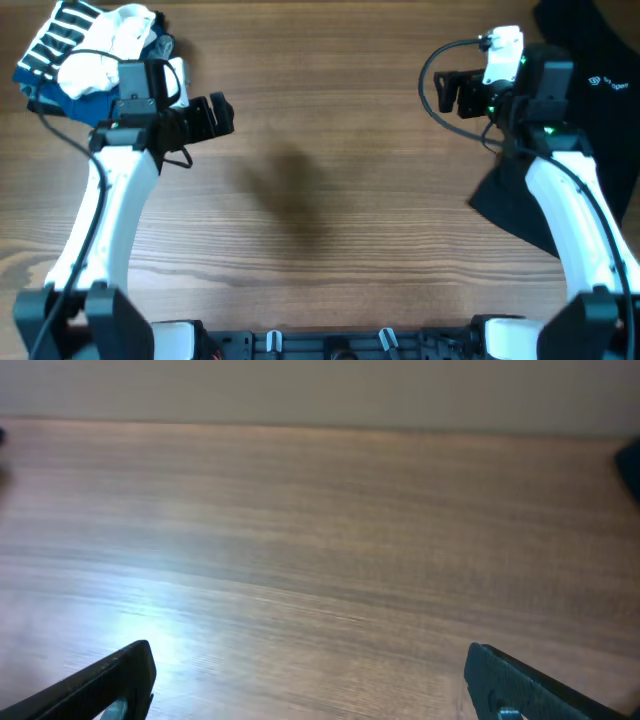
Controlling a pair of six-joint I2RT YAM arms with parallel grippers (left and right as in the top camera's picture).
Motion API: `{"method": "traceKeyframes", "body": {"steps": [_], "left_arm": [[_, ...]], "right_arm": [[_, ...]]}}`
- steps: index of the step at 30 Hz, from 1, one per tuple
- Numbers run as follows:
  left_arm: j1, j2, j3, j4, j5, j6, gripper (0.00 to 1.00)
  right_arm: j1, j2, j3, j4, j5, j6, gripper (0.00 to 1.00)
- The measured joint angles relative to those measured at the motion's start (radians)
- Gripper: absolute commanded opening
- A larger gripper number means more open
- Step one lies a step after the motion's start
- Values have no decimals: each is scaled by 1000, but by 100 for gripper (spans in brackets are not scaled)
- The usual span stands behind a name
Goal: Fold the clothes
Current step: 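Grasp the black polo shirt with the right gripper and drag it leftward, then grasp the shirt's left edge with the left gripper, right gripper holds right edge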
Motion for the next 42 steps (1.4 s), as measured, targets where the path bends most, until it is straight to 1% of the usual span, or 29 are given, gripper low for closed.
{"method": "traceKeyframes", "body": {"steps": [1,2,3,6,9,12,14,15,16,17,18,20,22,23,25,26,27,28,29,30,31,32,33,34,36,38,39,40,42], "left_arm": [[0,27,0,2,22,0,100],[0,48,0,2,42,0,100],[-1,54,0,2,58,0,100],[-1,54,0,5,77,0,100],[-13,54,0,14,80,0,100],[-41,54,0,21,80,0,100],[-45,54,0,21,80,0,100],[-45,54,0,21,80,0,100],[-45,54,0,21,80,0,99],[-45,54,0,22,80,0,96],[-45,54,0,23,80,0,91],[-45,54,0,39,80,0,85],[-45,54,0,61,80,0,82],[-45,54,0,71,80,0,82],[-45,54,0,80,79,0,81],[-45,54,0,84,72,0,81],[-45,54,0,85,60,0,82],[-45,54,0,87,38,0,83],[-45,54,0,92,14,0,83],[-45,54,0,93,-6,0,84],[-45,54,0,95,-21,1,85],[-45,54,0,95,-31,0,86],[-45,54,0,92,-37,0,86],[-45,54,0,92,-39,1,85],[-45,54,0,69,-42,1,82],[-55,54,3,-1,-41,20,79],[-92,54,3,-69,-35,55,75],[-144,54,3,-99,-31,79,73],[-241,55,5,-181,-27,110,70]], "right_arm": [[-27,43,4,1,24,32,97],[-89,101,8,-36,41,84,92],[-139,138,10,-76,58,126,89],[-299,171,15,-280,102,268,89],[-364,177,15,-336,127,304,88],[-373,268,15,-352,146,307,84],[-373,341,15,-352,150,311,72],[-373,363,15,-346,151,315,58],[-373,384,15,-340,152,313,25],[-371,391,17,-339,169,319,7],[-356,397,17,-320,159,318,4],[-306,404,17,-279,85,319,4],[-172,410,17,-246,18,314,4],[-43,413,21,-244,-10,299,4],[85,420,47,-265,-27,285,4],[180,425,93,-292,-35,264,4],[281,431,156,-318,-40,242,5],[406,433,291,-380,-46,213,9],[437,434,351,-386,-50,204,25],[446,441,441,-449,-50,195,69],[444,446,551,-470,-50,187,93],[436,444,631,-495,-50,186,100],[410,443,720,-534,-51,182,100],[387,439,748,-546,-51,172,100],[294,438,772,-635,-50,161,100],[198,438,774,-694,-54,160,100],[123,439,774,-764,-54,157,100],[71,439,774,-779,-52,153,100],[11,439,774,-816,-50,131,100]]}}
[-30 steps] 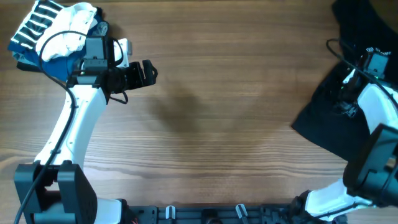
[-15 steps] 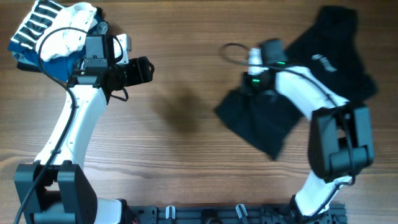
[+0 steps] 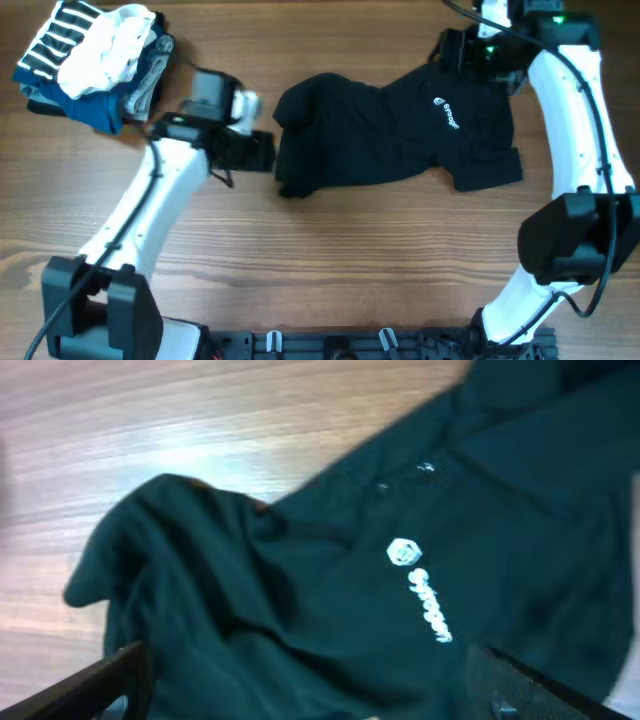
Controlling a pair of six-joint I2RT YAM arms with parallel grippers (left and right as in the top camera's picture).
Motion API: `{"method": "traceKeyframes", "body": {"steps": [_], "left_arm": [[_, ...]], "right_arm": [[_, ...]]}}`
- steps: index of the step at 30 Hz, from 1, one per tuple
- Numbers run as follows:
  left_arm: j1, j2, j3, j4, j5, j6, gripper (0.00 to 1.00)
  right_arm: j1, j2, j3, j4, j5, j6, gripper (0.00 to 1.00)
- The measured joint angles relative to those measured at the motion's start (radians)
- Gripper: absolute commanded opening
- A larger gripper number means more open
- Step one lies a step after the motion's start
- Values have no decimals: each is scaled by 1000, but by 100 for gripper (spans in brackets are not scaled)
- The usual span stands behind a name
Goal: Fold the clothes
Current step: 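Grasp the shirt's left edge with the left gripper, right gripper holds right edge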
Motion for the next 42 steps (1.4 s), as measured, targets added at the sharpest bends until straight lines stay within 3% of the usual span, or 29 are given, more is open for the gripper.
{"method": "traceKeyframes", "body": {"steps": [3,6,12,17,21,23,25,31,32,33,39,42], "left_arm": [[-180,29,0,-15,3,11,61],[-260,148,0,-16,-71,18,51],[-269,301,-2,93,-215,57,66],[-268,301,-2,200,-244,138,66],[-258,301,-2,196,-248,165,52],[-257,301,-2,169,-247,172,38],[-257,301,-2,165,-243,172,30],[-257,301,-34,215,-193,180,30],[-257,301,-47,223,-191,180,22],[-254,301,-48,232,-190,180,4],[-251,301,-51,242,-195,158,4],[-222,291,5,140,-254,99,4]], "right_arm": [[-28,0,0,-4,0,-18,100],[-27,0,0,-3,0,-24,100],[-28,0,0,-7,8,-24,100],[-28,0,0,-7,8,-24,100],[-28,0,0,-7,8,-24,100],[-28,0,0,-7,8,-24,99],[-27,0,0,-7,8,-24,100],[-28,0,0,-11,9,-24,100],[-27,0,0,-13,9,-24,99],[-28,0,0,-16,9,-24,100],[-27,0,0,-57,10,-24,96],[-27,0,0,-148,13,-23,96]]}}
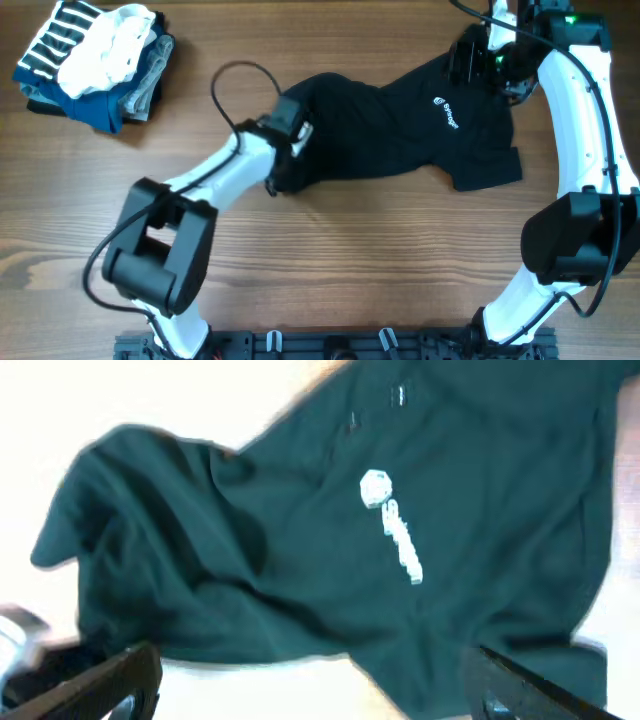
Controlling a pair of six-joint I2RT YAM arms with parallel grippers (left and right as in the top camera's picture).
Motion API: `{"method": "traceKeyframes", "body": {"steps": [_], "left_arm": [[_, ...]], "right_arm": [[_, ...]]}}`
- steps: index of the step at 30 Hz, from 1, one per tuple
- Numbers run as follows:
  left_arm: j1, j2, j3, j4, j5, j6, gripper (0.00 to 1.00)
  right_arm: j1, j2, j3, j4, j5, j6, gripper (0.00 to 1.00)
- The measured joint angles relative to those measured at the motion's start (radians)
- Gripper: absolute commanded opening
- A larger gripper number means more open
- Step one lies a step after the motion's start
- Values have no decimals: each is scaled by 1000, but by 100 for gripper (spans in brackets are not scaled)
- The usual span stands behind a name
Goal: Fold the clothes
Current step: 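Grasp the shirt's left edge with the left gripper, right gripper holds right edge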
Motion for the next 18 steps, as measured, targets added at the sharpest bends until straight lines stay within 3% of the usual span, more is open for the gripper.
{"method": "traceKeyframes", "body": {"steps": [5,9,15,17,18], "left_arm": [[122,-177,233,30,-41,-32,4],[188,-241,257,89,-48,-35,4],[240,-226,255,105,-51,-35,4],[240,-226,255,106,-50,-35,4],[240,-226,255,104,-51,-35,4]], "right_arm": [[0,0,0,-199,47,1,98],[0,0,-60,-201,102,7,94],[46,-3,-411,19,66,31,73],[81,-5,-522,116,57,57,60],[92,-7,-564,160,53,71,45]]}}
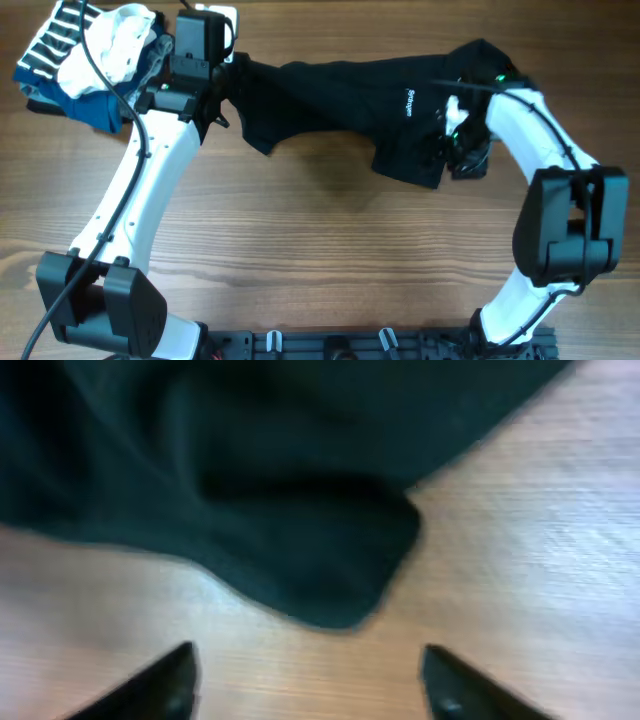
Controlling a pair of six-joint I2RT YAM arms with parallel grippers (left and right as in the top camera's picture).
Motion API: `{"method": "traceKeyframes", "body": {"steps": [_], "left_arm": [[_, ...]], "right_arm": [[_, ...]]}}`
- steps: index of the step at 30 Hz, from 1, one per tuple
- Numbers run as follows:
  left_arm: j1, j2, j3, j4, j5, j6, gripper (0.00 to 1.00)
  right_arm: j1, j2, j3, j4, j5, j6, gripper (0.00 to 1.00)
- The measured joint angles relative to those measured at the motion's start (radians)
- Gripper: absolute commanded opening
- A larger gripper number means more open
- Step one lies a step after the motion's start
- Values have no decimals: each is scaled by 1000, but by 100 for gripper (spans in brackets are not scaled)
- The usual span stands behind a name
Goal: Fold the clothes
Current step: 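Grasp the shirt's left edge with the left gripper, right gripper holds right edge, then lift the shirt with both grippers and lay it flat on the table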
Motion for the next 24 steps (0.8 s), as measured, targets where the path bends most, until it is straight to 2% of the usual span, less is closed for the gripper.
{"method": "traceKeyframes", "body": {"steps": [1,3,5,7,8,9,10,11,15,16,17,18,22,24], "left_arm": [[0,0,0,-4,-1,0,4],[0,0,0,-8,-3,0,4],[0,0,0,-19,-3,0,4],[0,0,0,-27,-3,0,4],[0,0,0,-27,-3,0,4],[0,0,0,-28,-3,0,4],[0,0,0,-28,-3,0,4],[0,0,0,-28,-3,0,4],[0,0,0,-32,-3,0,4],[0,0,0,-33,-3,0,4],[0,0,0,-34,-3,0,4],[0,0,0,-35,-3,0,4],[0,0,0,-68,-3,0,4],[0,0,0,-71,-18,-17,4]], "right_arm": [[4,0,-37,56,-5,18,37],[11,0,-104,153,-6,56,36],[27,-14,-154,238,3,100,20],[45,-29,-184,305,10,137,20],[49,-32,-189,318,14,150,26],[50,-34,-193,327,17,155,50],[52,-35,-194,336,17,165,66],[58,-39,-193,355,13,176,71],[71,-44,-192,368,17,187,69],[71,-44,-192,372,21,199,66],[71,-45,-194,376,23,208,39],[71,-50,-203,391,32,217,4],[57,-56,-227,410,68,274,4],[43,-81,-223,335,66,278,4]]}}
